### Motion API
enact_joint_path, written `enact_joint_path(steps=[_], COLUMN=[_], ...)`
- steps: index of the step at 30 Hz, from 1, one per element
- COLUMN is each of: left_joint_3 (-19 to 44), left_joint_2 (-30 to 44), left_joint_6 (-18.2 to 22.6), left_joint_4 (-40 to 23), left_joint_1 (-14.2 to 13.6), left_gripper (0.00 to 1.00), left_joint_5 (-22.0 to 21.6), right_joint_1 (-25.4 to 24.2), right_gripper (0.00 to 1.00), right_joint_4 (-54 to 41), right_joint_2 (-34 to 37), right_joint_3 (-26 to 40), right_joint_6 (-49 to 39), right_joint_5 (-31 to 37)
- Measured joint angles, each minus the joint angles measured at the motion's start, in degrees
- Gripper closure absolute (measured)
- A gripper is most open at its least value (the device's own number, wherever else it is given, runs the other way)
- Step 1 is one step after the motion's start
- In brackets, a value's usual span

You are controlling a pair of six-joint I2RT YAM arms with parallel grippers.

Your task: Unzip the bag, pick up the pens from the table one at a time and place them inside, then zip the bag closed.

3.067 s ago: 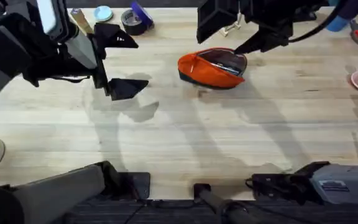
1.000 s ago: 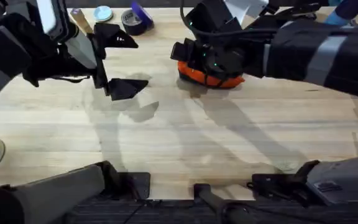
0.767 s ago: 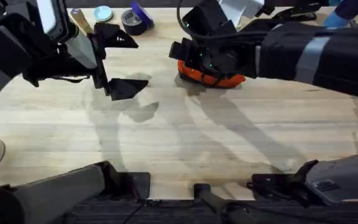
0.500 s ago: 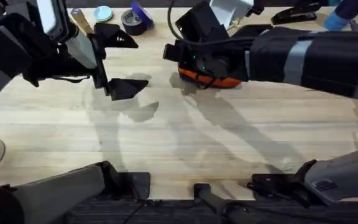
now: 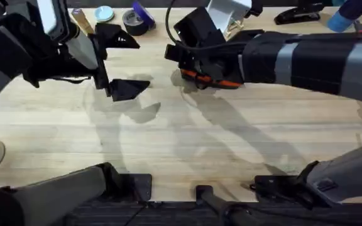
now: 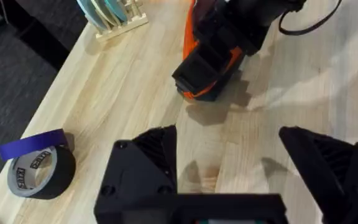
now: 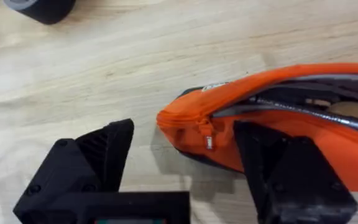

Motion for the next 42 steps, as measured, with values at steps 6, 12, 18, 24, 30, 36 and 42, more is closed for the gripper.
enact_joint_path(steps=[6, 12, 18, 24, 30, 36, 42], left_joint_3=[0.0, 0.0, 0.0, 0.0, 0.0, 0.0, 0.0], left_joint_2=[0.0, 0.0, 0.0, 0.0, 0.0, 0.0, 0.0], left_joint_6=[0.0, 0.0, 0.0, 0.0, 0.0, 0.0, 0.0], left_joint_4=[0.0, 0.0, 0.0, 0.0, 0.0, 0.0, 0.0], left_joint_1=[0.0, 0.0, 0.0, 0.0, 0.0, 0.0, 0.0], left_gripper=[0.006, 0.006, 0.006, 0.006, 0.005, 0.005, 0.006], left_joint_5=[0.0, 0.0, 0.0, 0.0, 0.0, 0.0, 0.0], right_joint_1=[0.0, 0.0, 0.0, 0.0, 0.0, 0.1, 0.2], right_gripper=[0.213, 0.351, 0.418, 0.563, 0.64, 0.727, 0.739], right_joint_4=[0.4, 0.4, 0.4, 0.6, 0.7, 0.8, 0.8], right_joint_2=[0.1, 0.1, 0.1, 0.1, 0.1, 0.1, 0.1], right_joint_3=[-0.1, -0.2, -0.2, -0.2, -0.2, -0.2, -0.2], right_joint_6=[0.0, 0.0, 0.0, -0.2, -0.2, -0.2, -0.2], right_joint_5=[0.6, 0.8, 1.1, 1.1, 1.1, 1.1, 1.0])
